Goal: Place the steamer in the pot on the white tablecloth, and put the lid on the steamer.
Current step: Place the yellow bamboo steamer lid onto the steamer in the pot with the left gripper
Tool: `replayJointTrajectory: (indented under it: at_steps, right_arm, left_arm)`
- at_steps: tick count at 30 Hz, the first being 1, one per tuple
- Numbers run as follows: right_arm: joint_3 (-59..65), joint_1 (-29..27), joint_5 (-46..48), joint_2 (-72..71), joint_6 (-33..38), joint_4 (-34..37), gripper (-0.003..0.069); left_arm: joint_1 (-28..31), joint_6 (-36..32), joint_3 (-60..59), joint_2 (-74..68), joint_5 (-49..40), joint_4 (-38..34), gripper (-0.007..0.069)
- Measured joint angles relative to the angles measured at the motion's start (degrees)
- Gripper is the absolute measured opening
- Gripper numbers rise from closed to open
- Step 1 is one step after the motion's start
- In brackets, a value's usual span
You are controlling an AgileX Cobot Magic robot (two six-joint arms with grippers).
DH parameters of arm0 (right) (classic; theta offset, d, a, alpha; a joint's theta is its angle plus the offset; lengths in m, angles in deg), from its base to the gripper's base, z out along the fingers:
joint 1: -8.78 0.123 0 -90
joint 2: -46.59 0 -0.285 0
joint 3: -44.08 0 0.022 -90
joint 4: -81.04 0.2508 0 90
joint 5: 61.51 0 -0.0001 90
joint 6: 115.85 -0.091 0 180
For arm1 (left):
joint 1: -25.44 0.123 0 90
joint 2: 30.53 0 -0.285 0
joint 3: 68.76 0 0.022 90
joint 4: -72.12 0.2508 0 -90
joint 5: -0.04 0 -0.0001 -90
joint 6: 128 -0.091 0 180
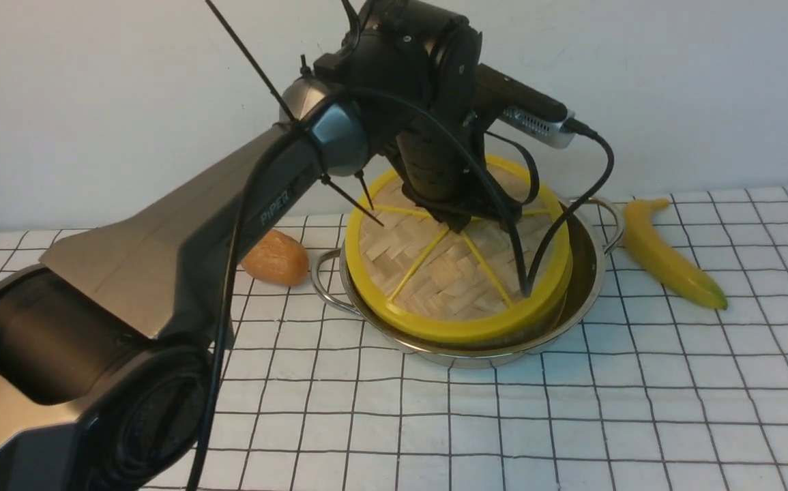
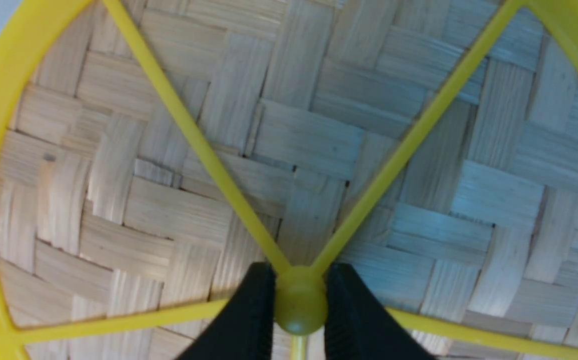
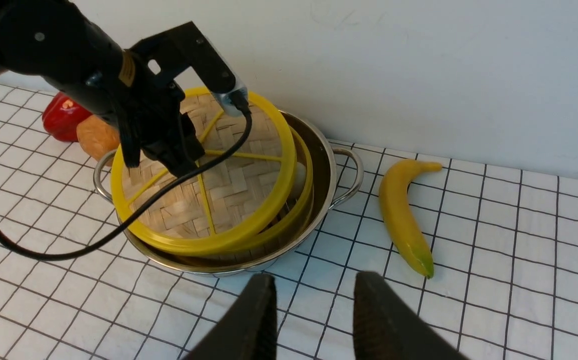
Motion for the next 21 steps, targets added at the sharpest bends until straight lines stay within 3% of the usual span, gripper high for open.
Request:
replayJointTrajectory:
  at_steps: [21]
  right_arm:
    - [0.0,0.0,0.0,0.0,0.0,0.2,0.0240]
  left_arm:
    - [-0.1,-2.1,0.0,-2.7,5.5,-1.9,0.0119]
